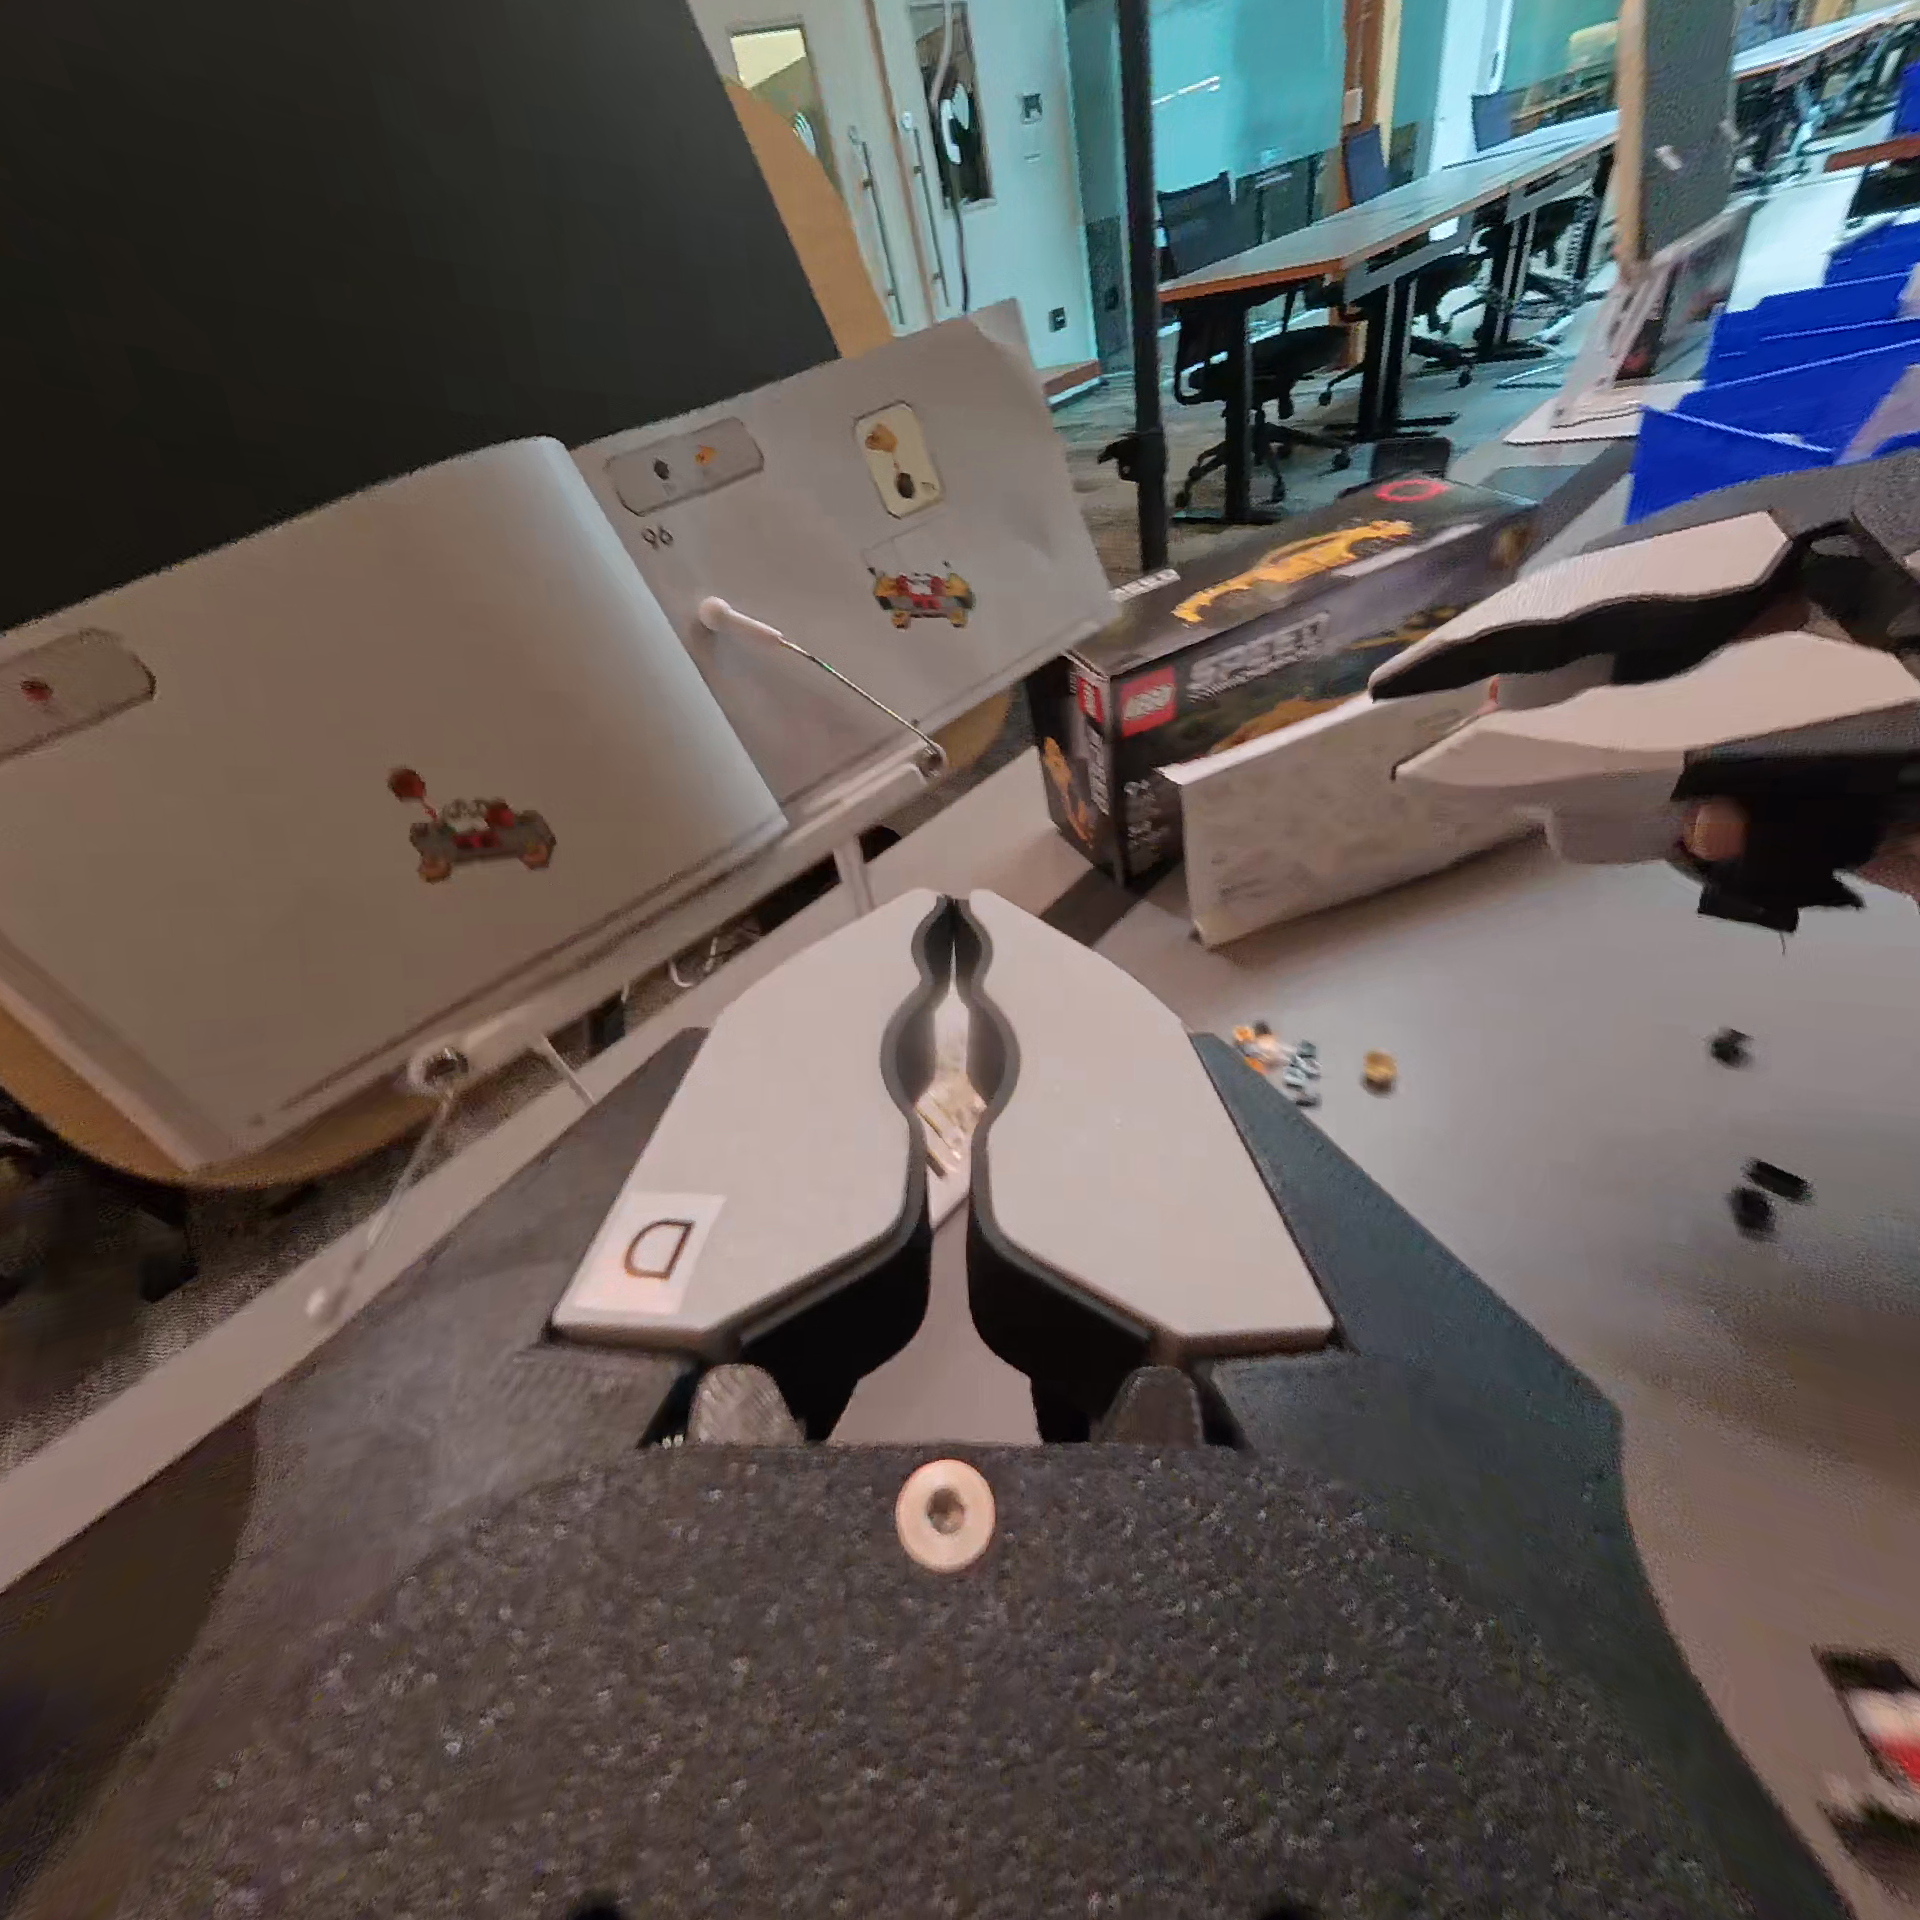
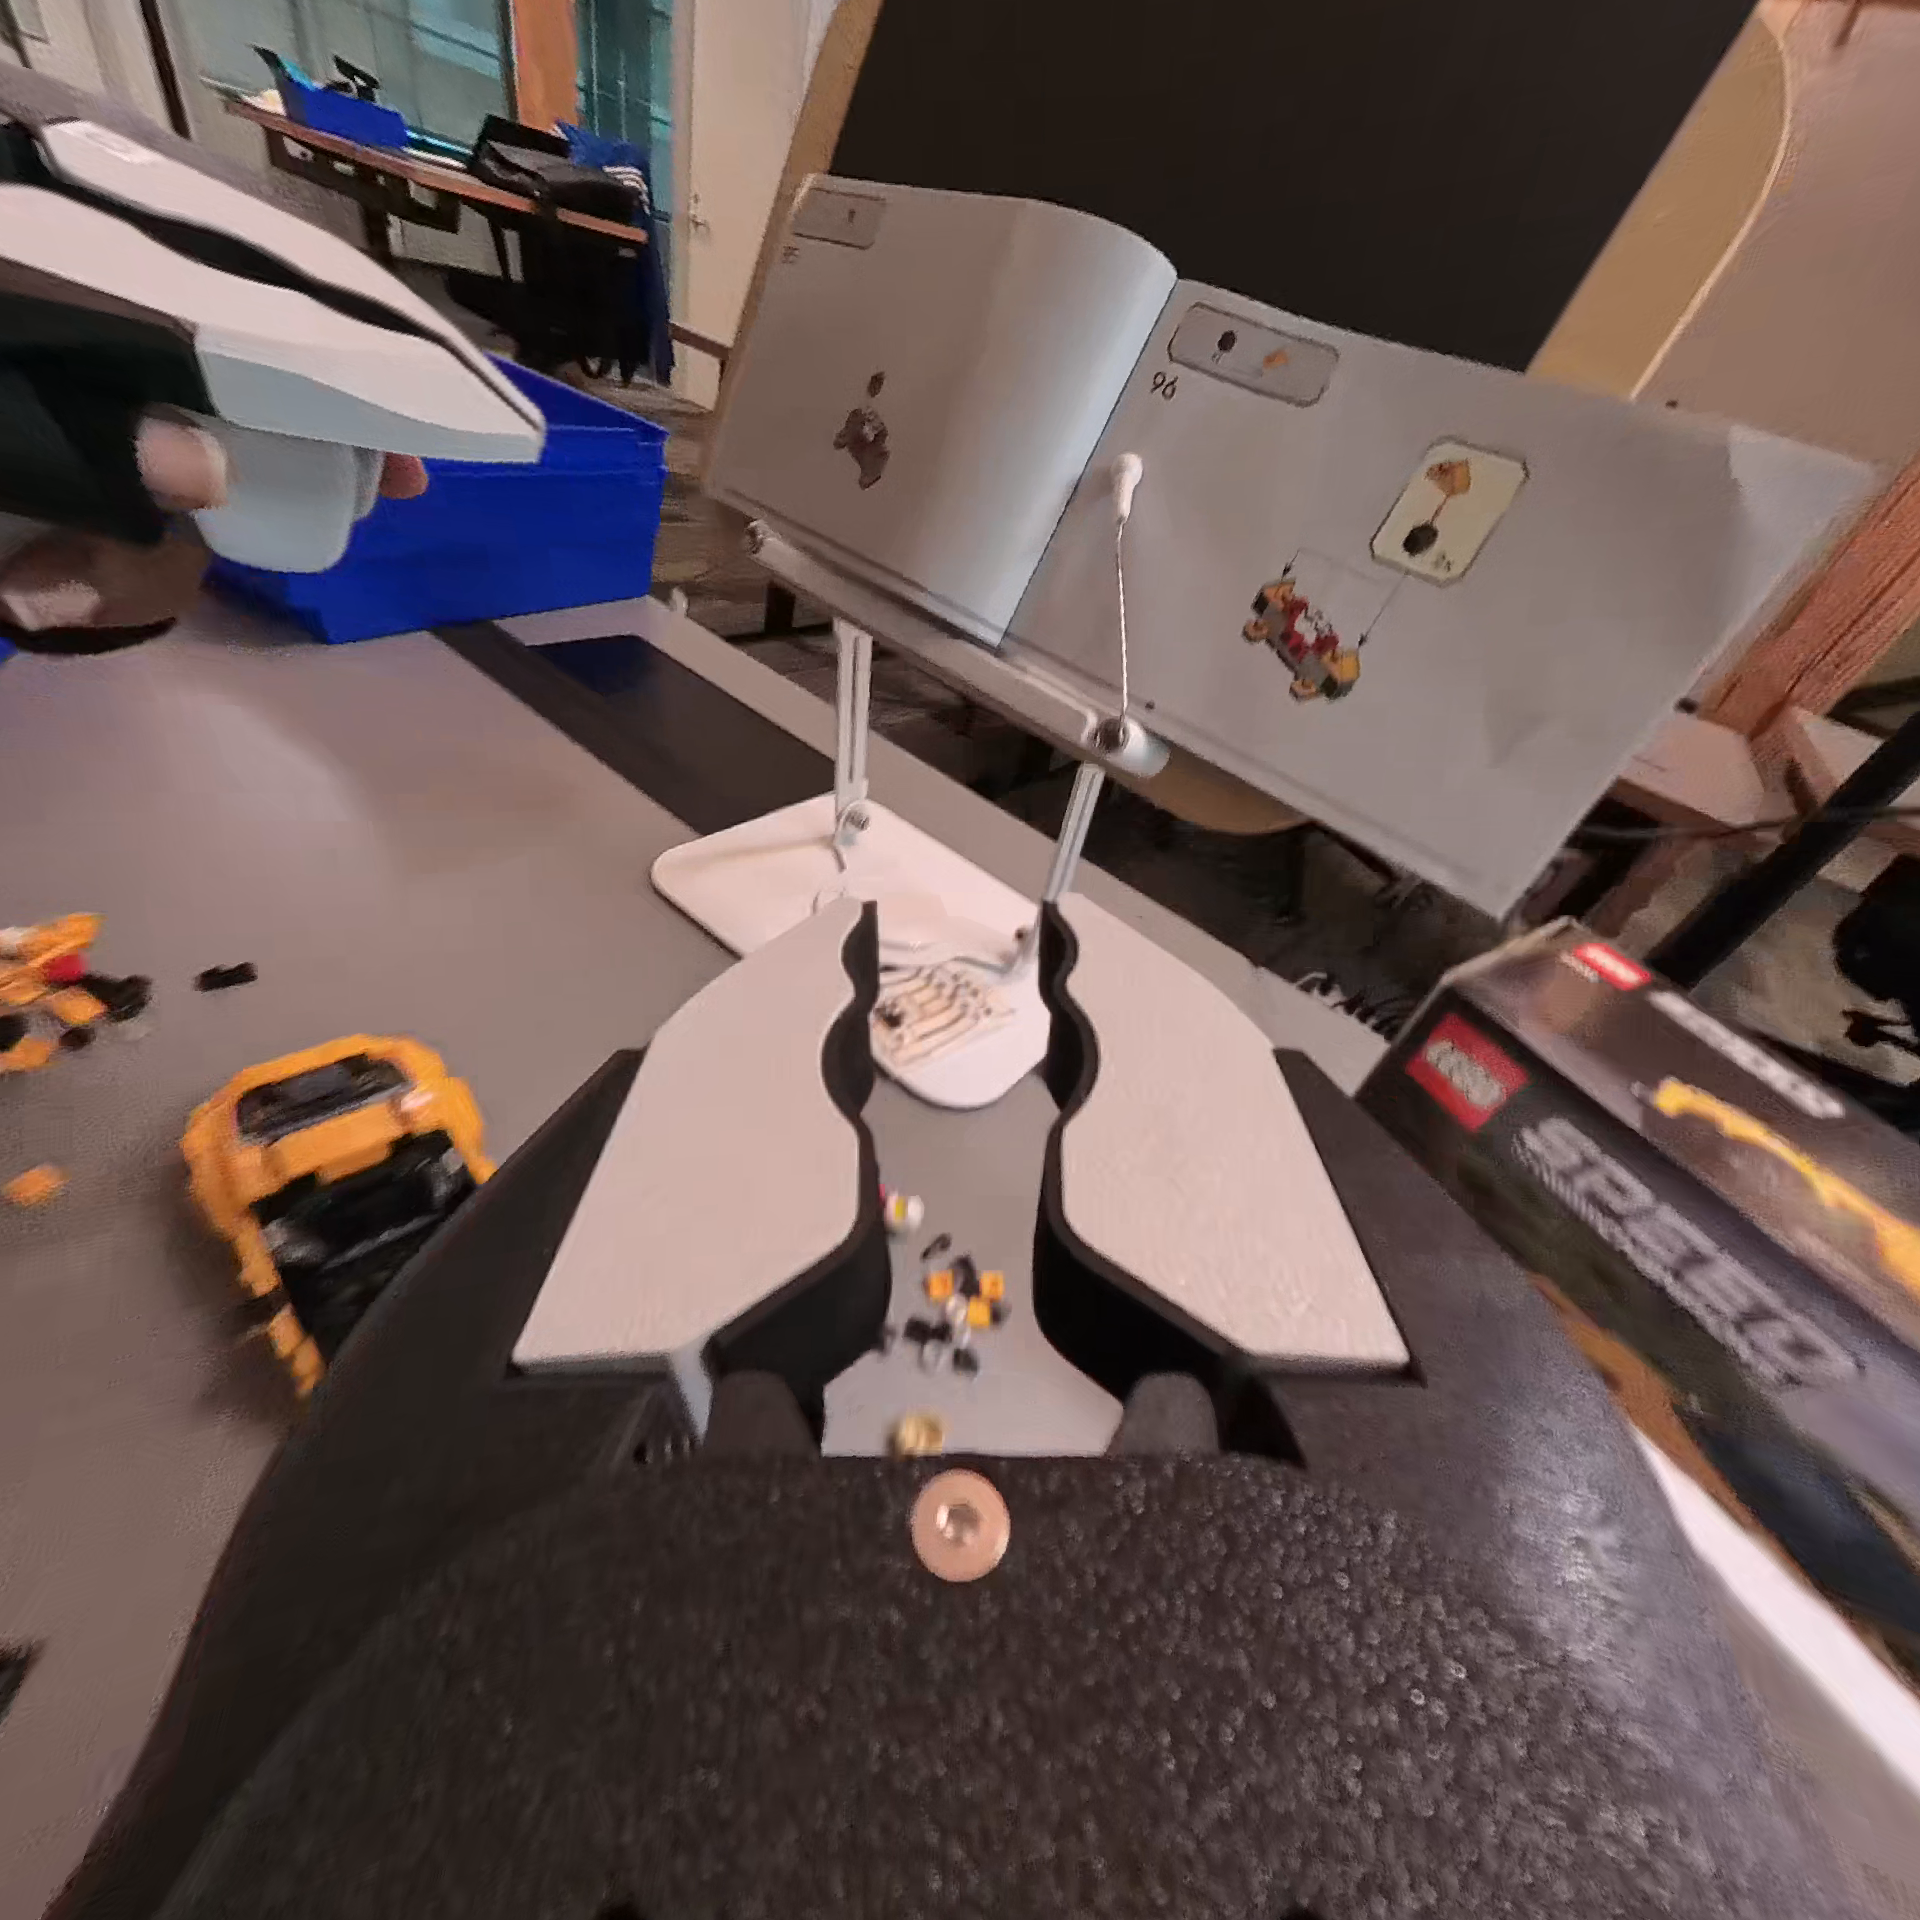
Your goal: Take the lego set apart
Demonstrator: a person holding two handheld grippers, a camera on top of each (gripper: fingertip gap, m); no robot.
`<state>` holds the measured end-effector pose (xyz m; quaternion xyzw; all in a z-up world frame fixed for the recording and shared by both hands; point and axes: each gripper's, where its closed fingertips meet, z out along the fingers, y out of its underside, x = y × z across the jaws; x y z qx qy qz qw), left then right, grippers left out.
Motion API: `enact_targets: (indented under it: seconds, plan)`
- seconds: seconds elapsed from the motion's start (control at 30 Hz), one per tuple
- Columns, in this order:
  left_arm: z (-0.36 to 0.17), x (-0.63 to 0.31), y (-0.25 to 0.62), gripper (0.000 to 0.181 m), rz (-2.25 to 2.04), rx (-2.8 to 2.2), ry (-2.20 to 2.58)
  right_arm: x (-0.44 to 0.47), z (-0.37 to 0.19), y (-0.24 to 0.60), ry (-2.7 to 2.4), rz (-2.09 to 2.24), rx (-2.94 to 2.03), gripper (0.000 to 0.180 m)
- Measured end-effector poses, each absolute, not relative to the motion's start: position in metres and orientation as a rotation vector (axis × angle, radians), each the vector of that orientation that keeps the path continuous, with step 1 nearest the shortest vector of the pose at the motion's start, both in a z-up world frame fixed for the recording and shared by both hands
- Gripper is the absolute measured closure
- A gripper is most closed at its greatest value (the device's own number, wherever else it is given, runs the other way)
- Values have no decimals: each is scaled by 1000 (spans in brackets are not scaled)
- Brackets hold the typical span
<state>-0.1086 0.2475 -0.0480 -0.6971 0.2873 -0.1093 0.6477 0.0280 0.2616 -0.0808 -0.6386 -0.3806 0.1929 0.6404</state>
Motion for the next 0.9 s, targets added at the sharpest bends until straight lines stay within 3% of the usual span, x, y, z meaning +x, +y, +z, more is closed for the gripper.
enact_targets:
  seconds: [0.4, 0.67, 0.9]
  plan:
    - [-118, -104, 132, 180, -429, -1716, 561, 77, -114, 213, -735, 545, -1512, 152]
    - [-174, -89, 129, 177, -369, -1758, 685, 81, -135, 208, -804, 567, -1552, 154]
    - [-177, -85, 126, 172, -384, -1743, 716, 72, -154, 204, -877, 554, -1607, 154]
